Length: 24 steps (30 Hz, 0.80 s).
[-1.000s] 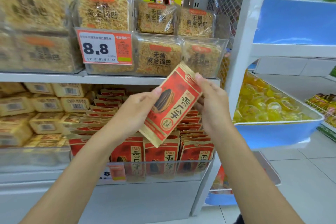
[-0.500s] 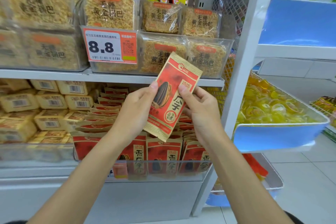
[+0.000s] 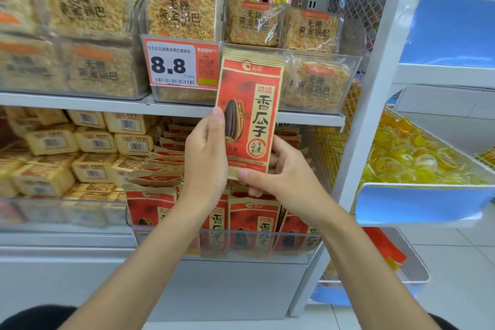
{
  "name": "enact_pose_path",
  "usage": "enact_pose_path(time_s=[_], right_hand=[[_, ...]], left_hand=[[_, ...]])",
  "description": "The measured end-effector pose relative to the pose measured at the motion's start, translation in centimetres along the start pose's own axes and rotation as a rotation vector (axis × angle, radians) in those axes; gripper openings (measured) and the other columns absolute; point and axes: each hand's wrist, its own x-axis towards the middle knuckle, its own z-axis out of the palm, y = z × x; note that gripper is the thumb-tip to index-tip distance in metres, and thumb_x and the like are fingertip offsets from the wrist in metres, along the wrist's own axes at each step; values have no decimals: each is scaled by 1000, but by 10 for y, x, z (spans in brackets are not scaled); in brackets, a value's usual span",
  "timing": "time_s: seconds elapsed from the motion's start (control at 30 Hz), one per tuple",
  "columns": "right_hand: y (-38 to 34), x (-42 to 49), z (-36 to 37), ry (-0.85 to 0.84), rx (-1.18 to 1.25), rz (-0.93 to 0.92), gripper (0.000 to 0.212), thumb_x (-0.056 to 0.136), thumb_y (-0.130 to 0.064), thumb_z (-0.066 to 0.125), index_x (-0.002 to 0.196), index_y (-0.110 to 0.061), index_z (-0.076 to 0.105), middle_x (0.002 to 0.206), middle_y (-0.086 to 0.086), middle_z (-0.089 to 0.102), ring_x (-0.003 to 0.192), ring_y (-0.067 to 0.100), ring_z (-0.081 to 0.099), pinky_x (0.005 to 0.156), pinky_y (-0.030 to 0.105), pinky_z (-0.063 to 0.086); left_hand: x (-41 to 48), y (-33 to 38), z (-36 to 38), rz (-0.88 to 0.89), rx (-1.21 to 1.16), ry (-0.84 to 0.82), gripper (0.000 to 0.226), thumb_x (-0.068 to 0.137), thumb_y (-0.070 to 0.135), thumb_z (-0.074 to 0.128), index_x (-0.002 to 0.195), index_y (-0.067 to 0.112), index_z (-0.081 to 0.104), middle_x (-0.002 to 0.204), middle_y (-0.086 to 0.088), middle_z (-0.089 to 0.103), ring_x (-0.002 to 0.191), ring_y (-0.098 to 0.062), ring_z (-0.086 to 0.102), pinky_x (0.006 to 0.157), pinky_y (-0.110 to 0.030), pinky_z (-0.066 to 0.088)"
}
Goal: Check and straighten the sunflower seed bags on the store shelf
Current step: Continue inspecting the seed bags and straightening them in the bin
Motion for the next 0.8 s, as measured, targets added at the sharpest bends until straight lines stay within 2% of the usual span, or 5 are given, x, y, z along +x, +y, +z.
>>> enact_pose_path(time_s=[0.1, 0.23, 0.37, 0.53, 0.8], right_hand=[[-1, -1, 2, 85, -69, -93, 48, 85, 1, 70, 119, -31, 57, 98, -11, 72, 83, 5, 68, 67, 22, 55], [0, -1, 6, 205, -390, -228, 64, 87, -8, 65, 143, -31, 46, 120, -15, 61, 112, 3, 57, 96, 22, 48], [1, -3, -6, 118, -403, -171, 64, 83, -54, 62, 143, -44, 43, 139, -15, 40, 132, 6, 41, 110, 33, 39], [-3, -2, -13, 199, -299, -170, 75, 79, -26, 81, 139, -45, 40, 120, -14, 56, 98, 14, 63, 83, 40, 57], [3, 0, -20, 152, -248, -91, 85, 69, -30, 85, 136, -49, 36, 114, -7, 64, 98, 18, 66, 85, 40, 57]], left_hand=[[3, -1, -4, 183, 191, 7, 39, 104, 43, 39, 140, 30, 45, 123, 5, 60, 107, -3, 62, 91, -33, 54], [0, 11, -4, 208, 286, -118, 59, 96, 59, 44, 146, 29, 42, 139, 7, 42, 121, 14, 42, 92, 1, 34], [-3, 18, -2, 43, 56, -263, 47, 93, 52, 57, 133, 27, 49, 113, 9, 66, 104, -11, 65, 87, -21, 52], [3, 12, -4, -190, -237, -226, 28, 102, 19, 50, 130, 19, 49, 119, -4, 69, 101, -15, 71, 81, -34, 59], [3, 5, -5, -248, -287, -334, 33, 102, 19, 48, 134, 23, 53, 117, -1, 72, 104, -18, 70, 84, -34, 60]])
